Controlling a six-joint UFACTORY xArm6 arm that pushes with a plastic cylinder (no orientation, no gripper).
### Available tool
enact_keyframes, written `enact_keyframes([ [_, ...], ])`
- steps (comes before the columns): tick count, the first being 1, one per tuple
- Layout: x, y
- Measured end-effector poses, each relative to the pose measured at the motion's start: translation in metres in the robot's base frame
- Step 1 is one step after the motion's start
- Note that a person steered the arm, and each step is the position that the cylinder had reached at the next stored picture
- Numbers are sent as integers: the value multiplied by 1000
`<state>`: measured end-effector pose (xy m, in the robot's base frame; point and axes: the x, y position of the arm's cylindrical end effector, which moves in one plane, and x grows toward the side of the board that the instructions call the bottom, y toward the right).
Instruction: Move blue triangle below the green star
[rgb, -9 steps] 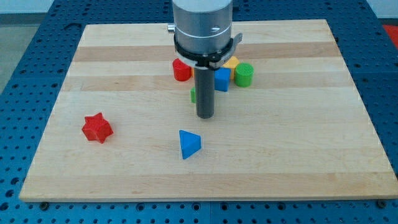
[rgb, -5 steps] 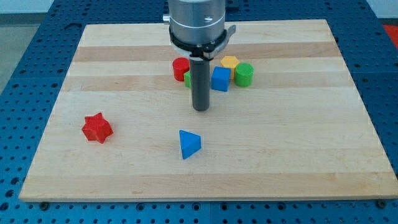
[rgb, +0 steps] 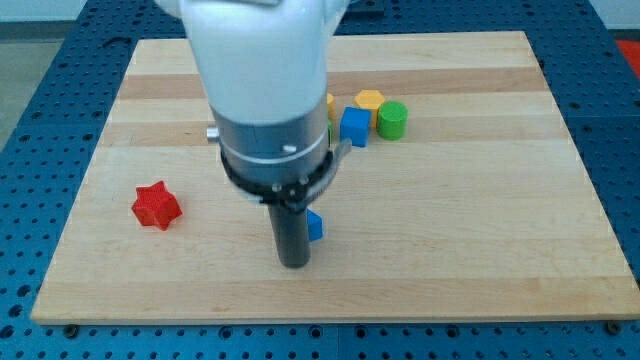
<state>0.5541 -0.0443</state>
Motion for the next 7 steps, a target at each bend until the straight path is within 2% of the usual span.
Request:
enact_keyframes([
  [3,-86,5],
  [7,-118,-1],
])
